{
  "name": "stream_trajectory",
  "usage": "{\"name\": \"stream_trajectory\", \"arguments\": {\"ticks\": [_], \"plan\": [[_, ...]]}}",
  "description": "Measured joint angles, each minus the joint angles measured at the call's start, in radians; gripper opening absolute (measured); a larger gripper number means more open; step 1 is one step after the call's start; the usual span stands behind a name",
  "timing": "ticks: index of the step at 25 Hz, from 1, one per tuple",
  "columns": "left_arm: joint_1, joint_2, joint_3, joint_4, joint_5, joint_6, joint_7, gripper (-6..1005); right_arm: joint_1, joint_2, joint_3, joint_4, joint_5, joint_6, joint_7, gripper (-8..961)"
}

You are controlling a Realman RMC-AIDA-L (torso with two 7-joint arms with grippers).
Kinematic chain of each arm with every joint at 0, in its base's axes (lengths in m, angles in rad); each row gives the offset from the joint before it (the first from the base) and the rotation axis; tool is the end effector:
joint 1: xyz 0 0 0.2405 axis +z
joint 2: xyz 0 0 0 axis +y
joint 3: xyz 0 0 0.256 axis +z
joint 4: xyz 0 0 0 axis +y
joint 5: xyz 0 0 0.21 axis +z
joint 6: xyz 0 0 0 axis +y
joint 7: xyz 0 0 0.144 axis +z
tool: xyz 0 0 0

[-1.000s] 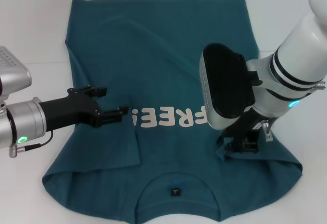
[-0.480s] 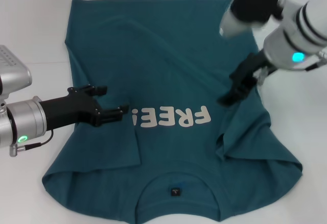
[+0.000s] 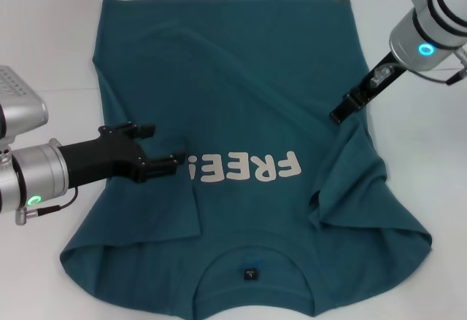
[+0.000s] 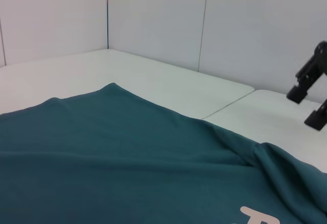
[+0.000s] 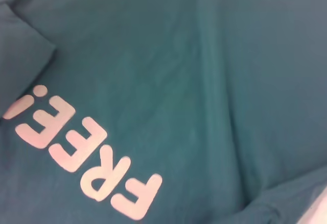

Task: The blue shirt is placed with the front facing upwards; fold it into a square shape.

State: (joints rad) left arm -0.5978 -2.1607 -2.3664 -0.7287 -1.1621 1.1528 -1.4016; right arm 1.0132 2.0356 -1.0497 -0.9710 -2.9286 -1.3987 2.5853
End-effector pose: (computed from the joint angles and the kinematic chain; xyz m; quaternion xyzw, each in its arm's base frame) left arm -0.2408 0.3866 -0.0200 -0.9234 -0.2073 -0.1855 0.2646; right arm 0.1477 0.4543 0.0432 -0.8685 0.3402 -0.1907 0.3059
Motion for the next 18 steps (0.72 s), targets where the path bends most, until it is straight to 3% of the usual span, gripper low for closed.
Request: {"name": "stream_trajectory", "arguments": {"ticks": [9,14,18], "plan": [[0.002,-0.001,-0.002,0.000,-0.001,-0.001,0.003,839,-0.010,0.004,0.004,0.150,-0.002,0.097,0.036,764],[-0.002,-0.001,-0.002,0.007,-0.001,-0.007,0.014,839,-0.015,0.005,-0.054,0.165,-0.002,0.148,0.024,724],[-0.004,-0.001,0.002,0.010,-0.001,-0.019,0.017,839,-0.014,0.008,-0.119,0.179,-0.003,0.169,0.030,573]]}}
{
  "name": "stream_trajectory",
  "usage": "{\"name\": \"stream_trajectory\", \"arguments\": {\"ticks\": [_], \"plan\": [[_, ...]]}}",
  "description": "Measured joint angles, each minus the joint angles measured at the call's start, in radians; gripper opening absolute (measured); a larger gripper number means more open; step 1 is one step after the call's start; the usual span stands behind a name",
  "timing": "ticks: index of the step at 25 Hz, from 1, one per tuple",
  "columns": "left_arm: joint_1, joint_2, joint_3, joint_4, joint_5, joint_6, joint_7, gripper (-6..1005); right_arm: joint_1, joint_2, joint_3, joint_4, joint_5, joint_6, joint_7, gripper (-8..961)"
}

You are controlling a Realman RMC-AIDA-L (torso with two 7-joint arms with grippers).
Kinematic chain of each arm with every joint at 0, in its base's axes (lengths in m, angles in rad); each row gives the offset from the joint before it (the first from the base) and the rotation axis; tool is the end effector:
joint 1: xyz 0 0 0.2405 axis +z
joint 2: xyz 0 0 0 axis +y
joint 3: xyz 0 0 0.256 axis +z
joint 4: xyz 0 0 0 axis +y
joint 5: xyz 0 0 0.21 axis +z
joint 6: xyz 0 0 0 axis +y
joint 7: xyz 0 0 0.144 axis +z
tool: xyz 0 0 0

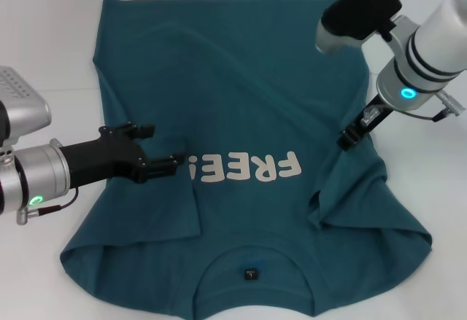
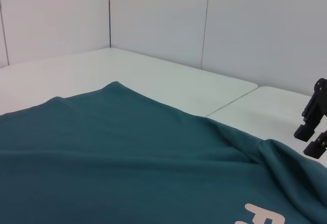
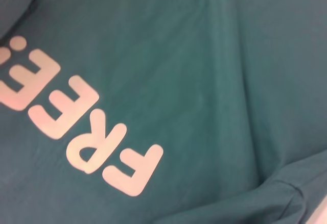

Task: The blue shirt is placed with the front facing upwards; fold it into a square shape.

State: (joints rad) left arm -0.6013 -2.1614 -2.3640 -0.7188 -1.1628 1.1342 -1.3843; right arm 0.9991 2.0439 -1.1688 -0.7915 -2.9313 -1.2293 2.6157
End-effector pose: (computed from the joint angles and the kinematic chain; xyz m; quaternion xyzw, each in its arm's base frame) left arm -0.2417 0.3880 -0.0219 -0.9237 -0.2032 -0.1805 0.2699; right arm 0.1791 0.4528 0.0064 -0.8625 0.3330 -0.2284 0.3050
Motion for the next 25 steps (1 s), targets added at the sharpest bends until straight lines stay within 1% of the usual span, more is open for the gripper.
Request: {"name": "stream_trajectory", "arguments": {"ticks": [2,5,7,11,13,14,19,25], "plan": [[-0.001,0.000,0.001,0.001,0.000,0.000,0.000,839,0.007,0.003,-0.008,0.014,0.000,0.008,-0.001,497],[-0.001,0.000,0.001,0.001,0.000,0.000,0.000,839,0.014,0.008,-0.035,0.027,0.000,0.032,-0.012,451],[-0.001,0.000,0.000,0.001,0.000,-0.002,0.000,839,0.015,0.014,-0.072,0.029,0.000,0.054,-0.035,421],[0.000,0.000,0.000,0.001,0.000,-0.007,0.001,839,0.007,0.022,-0.162,0.033,0.000,0.118,-0.091,480],[0.001,0.000,0.000,0.001,0.000,-0.007,0.001,839,0.007,0.023,-0.187,0.039,0.000,0.137,-0.120,510],[0.001,-0.001,0.000,0.001,0.000,-0.007,0.001,839,0.007,0.023,-0.195,0.043,0.000,0.147,-0.134,510],[0.000,-0.002,0.000,0.001,0.000,-0.007,0.001,839,0.029,0.013,-0.202,0.107,-0.001,0.203,-0.156,508],[0.003,-0.002,-0.001,0.001,0.000,-0.008,0.000,839,0.032,0.007,-0.210,0.166,-0.002,0.243,-0.180,505]]}}
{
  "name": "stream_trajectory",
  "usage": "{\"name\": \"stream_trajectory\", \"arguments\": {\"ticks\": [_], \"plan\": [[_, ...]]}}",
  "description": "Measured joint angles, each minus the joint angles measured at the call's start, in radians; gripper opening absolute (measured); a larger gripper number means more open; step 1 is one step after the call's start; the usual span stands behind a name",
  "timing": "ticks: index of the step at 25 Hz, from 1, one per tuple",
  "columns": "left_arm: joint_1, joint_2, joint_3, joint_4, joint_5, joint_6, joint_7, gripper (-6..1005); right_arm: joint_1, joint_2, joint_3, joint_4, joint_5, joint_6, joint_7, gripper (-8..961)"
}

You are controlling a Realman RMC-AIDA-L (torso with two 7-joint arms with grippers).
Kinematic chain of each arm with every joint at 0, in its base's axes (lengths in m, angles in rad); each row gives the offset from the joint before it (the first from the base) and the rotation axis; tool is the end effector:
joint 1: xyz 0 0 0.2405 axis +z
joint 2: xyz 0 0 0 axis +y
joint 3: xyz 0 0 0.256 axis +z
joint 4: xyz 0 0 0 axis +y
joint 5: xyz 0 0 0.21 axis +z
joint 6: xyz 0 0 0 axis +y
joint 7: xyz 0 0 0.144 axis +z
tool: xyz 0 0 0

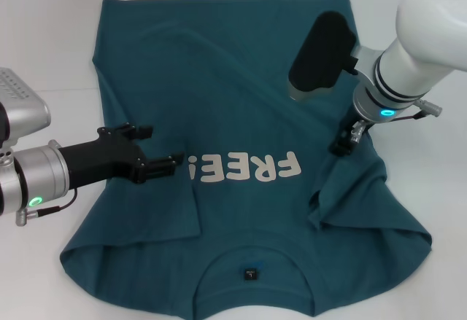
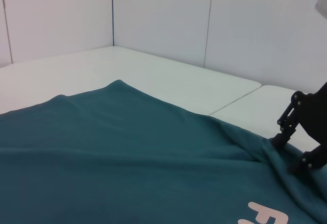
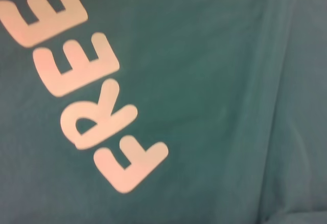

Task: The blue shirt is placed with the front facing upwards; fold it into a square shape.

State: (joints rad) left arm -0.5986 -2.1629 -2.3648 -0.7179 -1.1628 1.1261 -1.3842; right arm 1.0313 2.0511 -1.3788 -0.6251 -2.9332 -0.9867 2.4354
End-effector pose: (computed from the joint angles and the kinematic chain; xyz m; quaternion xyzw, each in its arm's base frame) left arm -0.2434 0.3878 -0.0222 -0.9224 -0.2061 -0.1792 0.2732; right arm 0.1860 0.4614 -0.0271 -0.8905 0.1565 -0.2957 0.3084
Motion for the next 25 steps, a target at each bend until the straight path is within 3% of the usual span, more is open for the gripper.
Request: {"name": "stream_trajectory", "arguments": {"ticks": [18,25], "plan": [[0.000,0.000,-0.006,0.000,0.000,-0.003,-0.008,839,-0.035,-0.057,-0.018,-0.050,0.000,-0.131,0.025,505],[-0.004,0.001,-0.005,0.010,0.000,-0.023,-0.007,839,-0.035,-0.052,0.014,-0.054,0.001,-0.141,0.032,504]]}}
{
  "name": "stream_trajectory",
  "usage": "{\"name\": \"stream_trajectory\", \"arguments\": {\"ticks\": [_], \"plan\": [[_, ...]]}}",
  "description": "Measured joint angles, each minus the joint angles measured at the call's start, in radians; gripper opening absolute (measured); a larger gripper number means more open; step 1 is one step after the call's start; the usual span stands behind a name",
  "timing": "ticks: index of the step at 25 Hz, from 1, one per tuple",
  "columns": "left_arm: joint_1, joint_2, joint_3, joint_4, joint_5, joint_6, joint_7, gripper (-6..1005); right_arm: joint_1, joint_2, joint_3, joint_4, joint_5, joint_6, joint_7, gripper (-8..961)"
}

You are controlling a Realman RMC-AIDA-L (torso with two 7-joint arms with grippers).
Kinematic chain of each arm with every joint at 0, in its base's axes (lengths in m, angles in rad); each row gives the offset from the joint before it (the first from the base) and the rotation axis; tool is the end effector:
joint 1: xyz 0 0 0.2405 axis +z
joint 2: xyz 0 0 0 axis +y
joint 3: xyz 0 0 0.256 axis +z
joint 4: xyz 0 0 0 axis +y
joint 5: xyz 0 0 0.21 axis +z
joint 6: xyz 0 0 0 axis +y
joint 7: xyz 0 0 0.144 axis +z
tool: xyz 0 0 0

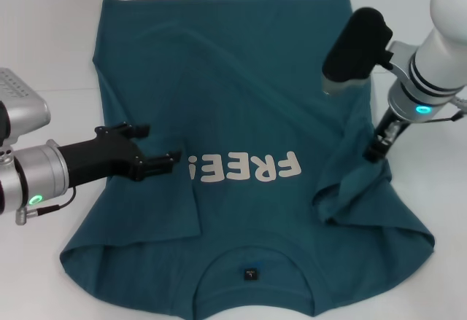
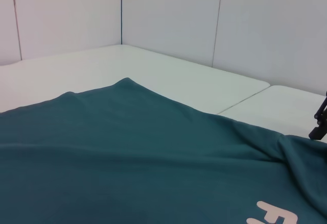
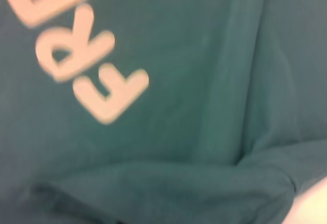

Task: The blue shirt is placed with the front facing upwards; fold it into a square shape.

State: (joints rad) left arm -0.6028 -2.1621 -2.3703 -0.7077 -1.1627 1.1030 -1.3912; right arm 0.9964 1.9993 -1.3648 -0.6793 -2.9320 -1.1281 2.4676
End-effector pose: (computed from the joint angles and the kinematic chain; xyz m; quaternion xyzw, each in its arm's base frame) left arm -0.2457 0.3902 -0.0221 -0.9183 -0.2152 -0.1775 0.2809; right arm 0.2043 0.4549 0.0023 -0.8738 0.2092 -0.3238 0.2966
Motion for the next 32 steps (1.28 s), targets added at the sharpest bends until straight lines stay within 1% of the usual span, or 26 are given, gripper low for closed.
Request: {"name": "stream_trajectory", "arguments": {"ticks": [4,8,12,16,23,28,32], "plan": [[-0.007,0.000,0.006,0.002,0.000,-0.018,0.004,839,0.001,0.020,0.048,-0.049,0.001,0.002,0.005,504],[-0.009,0.001,0.007,0.002,0.000,-0.019,0.006,839,0.011,0.033,0.045,-0.056,0.001,0.028,0.021,504],[-0.009,0.001,0.007,0.002,0.000,-0.019,0.006,839,0.029,0.045,0.018,-0.034,0.000,0.045,0.028,503],[-0.009,0.002,0.006,0.002,0.000,-0.019,0.002,839,0.032,0.048,-0.013,-0.024,-0.001,0.020,0.021,503],[-0.008,0.001,0.003,0.002,0.000,-0.019,0.002,839,0.033,0.048,-0.035,-0.022,-0.001,-0.045,0.010,501],[-0.008,0.001,0.002,0.002,0.000,-0.019,0.003,839,0.027,0.047,-0.049,-0.018,-0.001,-0.042,0.010,500],[-0.010,0.001,0.006,0.010,0.000,-0.027,0.004,839,0.029,0.050,-0.094,0.009,-0.001,-0.014,0.018,570]]}}
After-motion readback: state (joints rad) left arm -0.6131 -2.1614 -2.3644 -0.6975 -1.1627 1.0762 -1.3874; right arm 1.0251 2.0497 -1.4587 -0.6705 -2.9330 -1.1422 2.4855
